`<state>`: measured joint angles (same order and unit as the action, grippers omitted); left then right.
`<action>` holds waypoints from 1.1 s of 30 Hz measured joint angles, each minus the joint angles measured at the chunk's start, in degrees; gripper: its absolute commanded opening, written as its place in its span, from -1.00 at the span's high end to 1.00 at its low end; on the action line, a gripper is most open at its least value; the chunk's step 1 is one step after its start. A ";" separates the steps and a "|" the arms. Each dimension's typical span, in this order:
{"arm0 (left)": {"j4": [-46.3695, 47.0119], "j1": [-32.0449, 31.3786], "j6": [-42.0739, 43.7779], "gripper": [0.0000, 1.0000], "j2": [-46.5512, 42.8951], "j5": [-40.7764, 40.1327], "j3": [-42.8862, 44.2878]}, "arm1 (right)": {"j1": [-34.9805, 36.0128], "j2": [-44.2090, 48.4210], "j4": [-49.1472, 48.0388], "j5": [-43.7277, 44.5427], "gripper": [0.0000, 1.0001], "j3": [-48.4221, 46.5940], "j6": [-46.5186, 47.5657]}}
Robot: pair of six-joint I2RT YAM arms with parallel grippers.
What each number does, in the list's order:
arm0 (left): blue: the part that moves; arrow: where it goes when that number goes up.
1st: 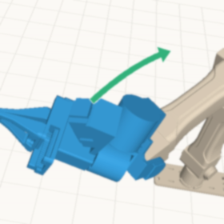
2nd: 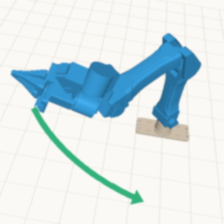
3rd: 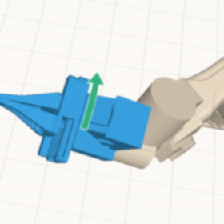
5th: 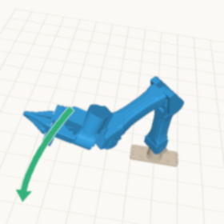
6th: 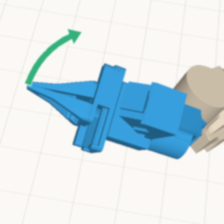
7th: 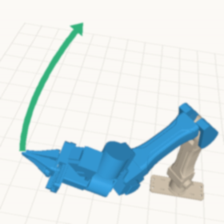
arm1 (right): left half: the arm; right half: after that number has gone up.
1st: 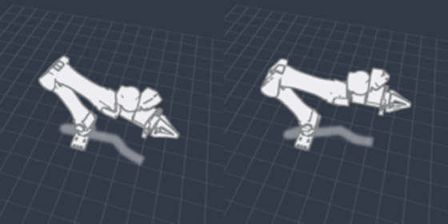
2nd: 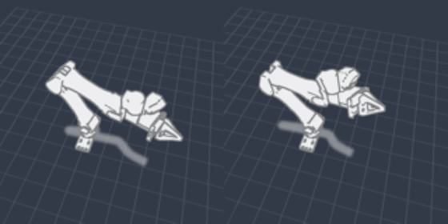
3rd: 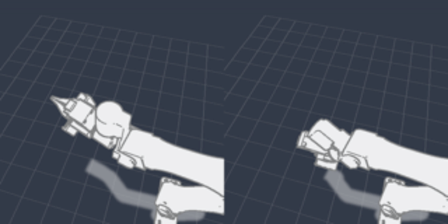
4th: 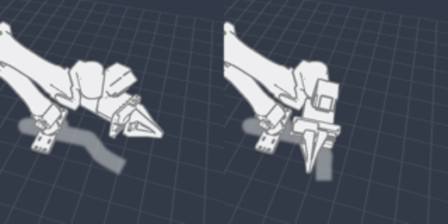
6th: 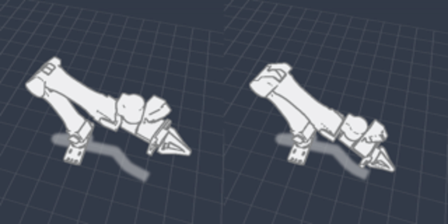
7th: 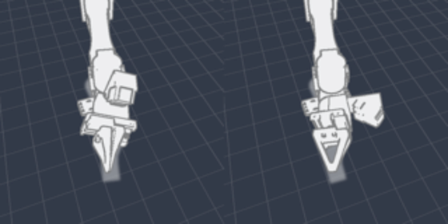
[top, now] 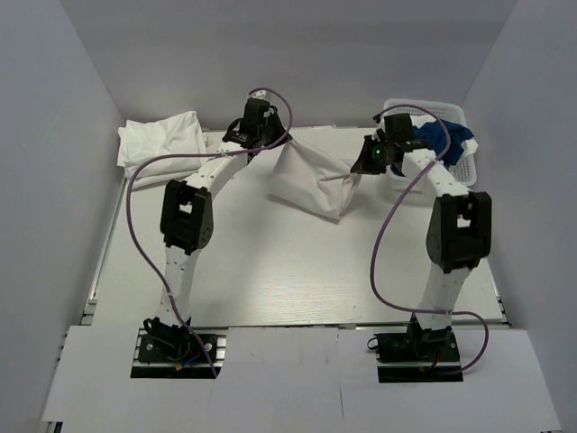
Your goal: Fold and stack the t-shirts
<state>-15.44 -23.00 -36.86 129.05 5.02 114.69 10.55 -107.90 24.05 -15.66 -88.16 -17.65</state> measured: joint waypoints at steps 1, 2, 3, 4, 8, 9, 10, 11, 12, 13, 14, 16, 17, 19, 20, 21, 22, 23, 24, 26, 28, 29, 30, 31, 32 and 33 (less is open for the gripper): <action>0.24 0.07 0.02 0.80 2.14 0.24 2.29 | -0.39 -2.12 0.13 0.07 -0.28 -1.99 0.24; 0.52 0.15 0.17 0.50 4.48 0.50 4.72 | -0.76 -4.31 0.13 0.15 -0.80 -4.02 0.63; 0.55 0.24 0.37 0.02 6.64 0.74 6.95 | -1.07 -6.51 0.04 0.35 -0.81 -6.01 1.62; 0.48 0.33 0.66 -0.95 8.79 1.03 9.33 | -1.27 -8.74 0.79 0.42 -0.81 -8.61 2.56; 1.09 0.52 0.90 -1.00 13.62 1.99 13.75 | -1.66 -15.26 1.84 0.50 -0.81 -17.57 5.16; 0.98 0.57 1.11 -1.00 13.79 2.23 13.75 | -1.62 -15.34 1.92 0.31 -0.81 -17.99 5.77; 0.87 0.66 1.36 -1.00 13.81 2.43 13.70 | -1.53 -15.15 1.88 -0.31 -0.81 -18.03 6.16; 1.14 0.72 1.57 -1.00 13.68 2.58 13.40 | -1.40 -14.73 1.68 -1.07 -0.81 -17.94 6.47; 1.38 0.76 1.81 -1.00 13.22 2.69 12.81 | -1.20 -14.23 1.36 -1.68 -0.81 -17.62 6.69; 1.75 0.76 2.16 -1.00 12.33 2.84 11.41 | -0.96 -13.29 0.48 -2.34 -0.81 -16.46 6.93; 2.23 0.74 2.51 -1.00 11.13 3.02 9.44 | -0.66 -12.11 -0.31 -2.91 -0.81 -14.82 7.17; 2.69 0.46 3.32 -1.00 8.24 3.32 5.07 | 0.28 -9.16 -1.16 -4.55 -0.81 -10.93 7.48; 3.15 0.22 3.61 -1.00 7.04 3.69 3.13 | 0.92 -7.74 -2.21 -5.25 -0.81 -8.83 7.52; 4.52 -0.44 4.09 -1.00 4.26 5.22 -1.44 | 2.34 -5.25 -4.33 -6.56 -0.81 -4.72 7.23; 5.25 -0.83 4.22 -1.00 3.34 6.08 -3.06 | 2.95 -4.46 -5.55 -7.17 -0.81 -2.91 6.67; 5.86 -1.27 4.39 -1.00 2.56 6.99 -4.57 | 3.63 -3.78 -7.23 -7.74 -0.81 -0.96 6.01; 6.69 -1.64 4.46 -1.00 2.01 7.96 -6.14 | 4.28 -3.37 -8.52 -8.68 -0.81 0.98 5.22; 7.08 -1.97 4.46 -1.00 1.73 8.76 -7.32 | 4.63 -3.26 -10.32 -9.44 -0.81 2.86 4.35; 7.41 -2.27 4.44 -1.00 1.66 9.64 -8.50 | 4.83 -3.23 -11.89 -10.05 -0.81 4.68 3.80; 8.35 -2.93 4.44 -1.00 1.36 11.10 -12.33 | 4.94 -3.23 -14.75 -11.17 -0.81 9.03 2.73; 9.31 -3.26 4.44 -1.00 1.29 12.04 -17.25 | 5.14 -3.23 -16.37 -11.78 -0.81 13.05 2.01; 10.62 -3.26 4.37 -1.00 1.16 12.50 -19.56 | 5.29 -3.23 -17.42 -12.00 -0.81 15.02 1.79; 12.61 -3.19 4.31 -0.97 0.33 13.22 -21.35 | 5.42 -3.23 -18.25 -12.13 -0.81 16.50 1.68; 13.14 -3.10 4.24 -0.97 -1.14 13.53 -23.43 | 5.62 -3.23 -19.50 -12.39 -0.81 17.99 1.38; 13.18 -3.10 4.28 -0.97 -2.62 13.73 -25.68 | 5.88 -3.02 -21.40 -13.05 -0.81 19.45 1.22; 13.53 -3.10 4.26 -0.94 -4.07 13.79 -27.89 | 6.21 -2.64 -22.73 -13.09 -0.81 20.33 1.16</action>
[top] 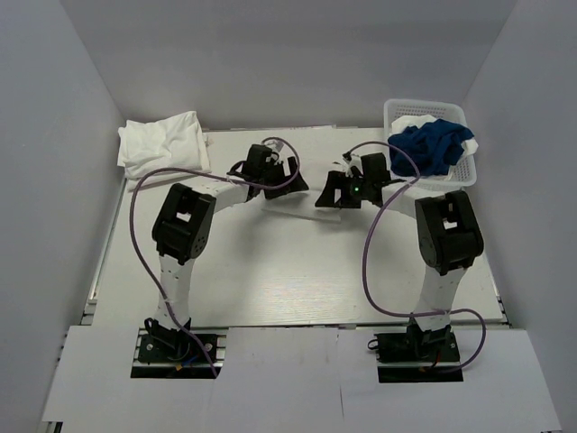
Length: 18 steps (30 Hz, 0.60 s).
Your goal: Fold and stack the t-shirts
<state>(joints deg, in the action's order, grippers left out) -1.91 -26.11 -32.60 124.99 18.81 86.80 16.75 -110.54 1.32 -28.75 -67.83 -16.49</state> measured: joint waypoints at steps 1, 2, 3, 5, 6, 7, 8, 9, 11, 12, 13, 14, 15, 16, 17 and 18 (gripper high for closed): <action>0.57 -0.07 0.02 -0.94 -1.66 0.15 -2.75 | 0.37 0.59 -1.68 0.04 -0.81 1.38 -0.04; 0.87 -0.02 -0.02 -0.94 -3.58 0.33 -5.62 | 0.96 1.79 -3.54 0.17 -0.81 3.69 -0.09; 1.36 -0.13 0.00 -0.91 -5.64 0.48 -8.61 | 1.68 3.56 -4.76 0.39 -0.81 6.14 -0.22; 1.53 -0.90 0.11 -0.91 -11.02 0.48 -15.89 | 3.74 7.89 -5.95 1.07 -0.81 11.67 -0.44; 0.96 -1.70 0.09 -0.91 -14.12 0.31 -19.50 | 5.01 10.60 -5.70 1.64 -0.81 14.56 -0.68; -0.04 -2.75 0.17 -0.91 -17.29 -0.13 -23.04 | 6.34 13.53 -4.94 2.12 -0.81 17.51 -0.85; -1.29 -3.67 0.22 -0.91 -19.67 -0.57 -25.31 | 7.37 15.63 -4.02 2.38 -0.81 19.30 -0.96; -3.37 -5.01 0.20 -0.91 -22.67 -1.46 -27.91 | 8.46 18.01 -2.71 3.10 -0.81 21.20 -1.09; -7.67 -7.17 0.17 -0.91 -26.82 -3.34 -30.18 | 9.84 22.18 0.79 4.42 -0.81 22.91 -1.16; -9.70 -7.96 0.15 -0.91 -28.35 -4.57 -30.34 | 10.08 23.76 2.14 5.11 -0.81 22.88 -1.14; -11.26 -8.52 0.15 -0.91 -29.99 -6.58 -30.29 | 10.12 25.27 3.08 6.21 -0.81 22.53 -0.98; -12.57 -8.61 0.15 -0.91 -31.52 -8.63 -30.03 | 10.01 26.34 3.63 7.04 -0.81 22.01 -0.96; -13.99 -8.48 0.09 -0.91 -32.87 -11.10 -29.46 | 9.90 27.34 4.04 8.20 -0.81 21.14 -0.98; -15.10 -8.26 0.00 -0.91 -33.90 -13.92 -28.74 | 9.86 28.02 4.33 9.42 -0.81 20.13 -1.01; -16.46 -7.89 -0.13 -0.91 -34.73 -17.18 -27.56 | 9.79 28.41 4.39 10.58 -0.81 19.15 -1.01; -17.51 -7.48 -0.33 -0.94 -35.10 -19.63 -26.32 | 9.64 28.48 4.59 12.11 -0.81 18.08 -1.07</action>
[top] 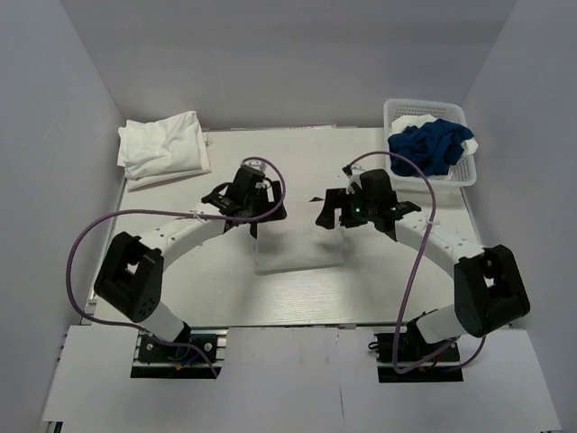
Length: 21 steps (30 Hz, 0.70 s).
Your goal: Fold and stack the t-shirts
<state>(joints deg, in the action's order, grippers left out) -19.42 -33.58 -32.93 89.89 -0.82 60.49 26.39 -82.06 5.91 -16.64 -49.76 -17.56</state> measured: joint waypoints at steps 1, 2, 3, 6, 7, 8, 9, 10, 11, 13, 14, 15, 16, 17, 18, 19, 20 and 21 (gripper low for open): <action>-0.72 0.37 -0.09 -0.96 -0.17 -2.40 1.14 | -0.07 -0.11 0.13 1.55 -0.81 -1.09 -0.07; -1.66 0.85 -0.15 -0.96 -0.20 -5.20 2.54 | -0.07 -0.55 0.17 3.34 -0.81 -2.12 -0.09; -2.49 1.22 -0.24 -0.96 0.07 -7.67 3.89 | -0.09 -1.16 0.42 5.09 -0.81 -3.30 -0.13; -5.03 2.38 -0.33 -0.88 3.06 -13.27 8.66 | -0.13 -5.35 0.79 9.40 -0.81 -7.34 -0.17; -5.27 2.71 -0.33 -0.82 4.66 -14.16 10.01 | -0.13 -7.28 0.76 10.49 -0.81 -8.74 -0.26; -5.51 2.97 -0.22 -0.77 6.29 -14.58 11.08 | -0.15 -9.18 0.81 11.43 -0.81 -9.86 -0.33; -6.08 3.37 -0.07 -0.67 8.39 -14.82 12.37 | -0.22 -10.80 0.98 12.24 -0.81 -10.82 -0.35; -6.23 3.65 -0.04 -0.60 10.36 -14.88 13.38 | -0.37 -12.52 1.09 12.92 -0.81 -11.82 -0.42; -6.45 4.00 0.11 -0.52 12.68 -14.84 14.36 | -0.46 -14.03 1.18 13.44 -0.81 -12.50 -0.48; -7.34 4.79 0.26 -0.27 17.25 -14.32 16.17 | -0.59 -16.65 1.42 14.21 -0.76 -13.75 -0.52; -7.56 5.16 0.48 -0.17 19.50 -13.64 16.90 | -0.74 -18.03 1.53 14.60 -0.72 -14.36 -0.59; -7.63 5.53 0.48 0.06 21.27 -12.98 17.27 | -0.81 -18.93 1.57 14.80 -0.59 -14.86 -0.70; -7.61 5.84 0.26 0.17 22.47 -12.37 17.44 | -0.90 -19.85 1.66 15.06 -0.50 -15.41 -0.85; -7.78 6.19 0.22 0.32 23.47 -11.74 17.66 | -0.94 -20.59 1.66 15.13 -0.42 -15.89 -1.05; -7.87 6.51 0.11 0.51 24.13 -11.02 17.81 | -1.01 -21.09 1.62 15.19 -0.33 -16.20 -1.36; -7.78 6.86 0.07 0.55 24.24 -10.32 18.23 | -1.11 -21.38 1.51 15.45 -0.27 -16.37 -1.62; -7.69 7.04 -0.13 0.55 24.17 -10.08 18.60 | -1.11 -21.49 1.40 15.96 -0.23 -16.44 -1.81; -7.50 7.19 -0.22 0.55 24.13 -9.86 18.97 | -1.14 -21.49 1.25 16.41 -0.04 -16.46 -1.95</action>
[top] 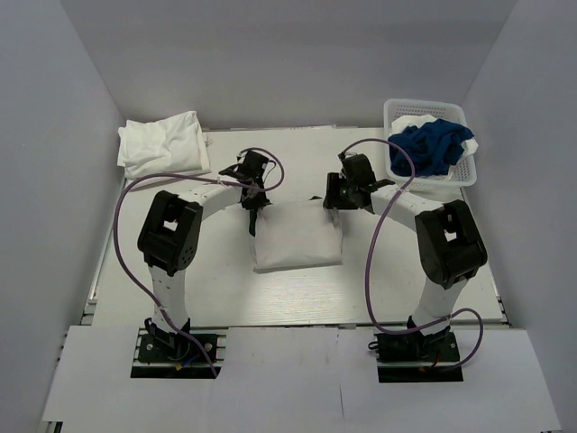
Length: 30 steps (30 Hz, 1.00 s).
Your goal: Fold and stack the t-shirts
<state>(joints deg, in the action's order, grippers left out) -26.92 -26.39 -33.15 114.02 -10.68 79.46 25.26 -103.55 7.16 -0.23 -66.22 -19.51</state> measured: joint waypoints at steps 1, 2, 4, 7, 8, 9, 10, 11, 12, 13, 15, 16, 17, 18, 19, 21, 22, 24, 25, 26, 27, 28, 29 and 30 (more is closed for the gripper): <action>0.42 0.11 0.09 0.55 0.00 0.15 0.24 | 0.00 0.00 -0.24 0.31 0.04 0.00 -0.13; 0.72 0.17 0.11 0.55 0.00 0.20 0.31 | -0.02 -0.02 -0.55 0.48 0.15 -0.02 -0.20; 1.27 0.31 0.04 0.75 0.00 0.39 0.33 | 0.00 -0.13 -1.20 0.74 0.45 -0.02 -0.44; 1.49 0.33 -0.02 1.00 0.02 0.74 0.42 | -0.02 -0.72 -1.38 0.94 0.73 -0.44 -0.98; 1.42 0.35 0.11 1.00 0.02 0.79 0.57 | -0.02 -0.81 -1.49 0.96 0.80 -0.46 -0.96; 1.29 0.35 0.20 1.00 0.09 0.83 0.81 | -0.02 -0.83 -1.49 1.01 0.87 -0.46 -1.01; 1.16 0.35 0.26 0.86 0.11 0.83 1.18 | -0.04 -0.83 -1.55 1.03 1.00 -0.46 -0.96; 0.96 0.35 0.39 0.67 0.15 0.79 1.64 | -0.07 -0.83 -1.77 1.01 1.00 -0.44 -0.83; 0.76 0.35 0.66 0.40 0.20 0.70 2.19 | -0.07 -0.83 -2.01 0.96 1.00 -0.44 -0.76; 0.63 0.35 1.14 0.30 0.22 0.52 2.84 | -0.07 -0.83 -2.21 0.94 1.00 -0.44 -0.66; 0.37 0.35 1.36 0.27 0.59 -0.31 4.61 | -0.07 -0.83 -2.69 0.92 1.00 -0.46 -0.55; 0.39 0.37 1.38 0.36 0.83 -0.72 5.49 | -0.07 -0.83 -2.84 0.94 1.00 -0.46 -0.48; 0.48 0.37 1.49 0.47 1.01 -0.98 6.10 | -0.07 -0.83 -2.89 0.92 1.00 -0.44 -0.42; 0.52 0.37 1.68 0.58 1.07 -1.20 6.47 | -0.07 -0.83 -2.95 0.92 1.00 -0.44 -0.42; 0.52 0.37 1.88 0.67 1.07 -1.36 6.58 | -0.07 -0.83 -3.02 0.74 1.00 -0.44 -0.39; 0.33 0.39 2.54 0.68 1.07 -1.33 6.64 | -0.11 -0.83 -3.06 0.26 1.00 -0.44 -0.33; 0.20 0.42 2.71 0.54 1.07 -1.31 6.64 | -0.11 -0.83 -3.08 0.09 1.00 -0.44 -0.24; -0.07 0.42 3.15 0.39 1.09 -1.31 6.64 | -0.11 -0.76 -3.08 0.02 1.00 -0.44 -0.13; -0.24 0.42 3.28 0.33 1.09 -1.42 6.64 | -0.11 -0.72 -3.08 0.00 1.00 -0.44 -0.02; -0.57 0.42 3.30 0.22 1.20 -1.62 6.64 | -0.13 -0.68 -3.08 0.00 1.00 -0.44 0.04; -0.98 0.42 3.37 0.22 1.33 -1.90 6.64 | -0.13 -0.61 -3.08 -0.02 1.00 -0.44 0.09; -1.42 0.42 3.30 0.22 1.73 -2.23 6.64 | -0.13 -0.52 -3.08 -0.04 1.00 -0.44 0.15; -1.75 0.42 3.23 0.22 1.92 -2.40 6.64 | -0.13 -0.42 -3.08 -0.11 1.00 -0.42 0.20; -2.19 0.42 3.28 0.22 2.62 -2.43 6.64 | -0.13 -0.37 -3.08 -0.13 1.00 -0.42 0.22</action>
<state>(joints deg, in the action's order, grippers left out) -29.10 -25.98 -29.87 116.64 -13.10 86.11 25.12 -103.92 4.08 -0.36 -66.63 -19.29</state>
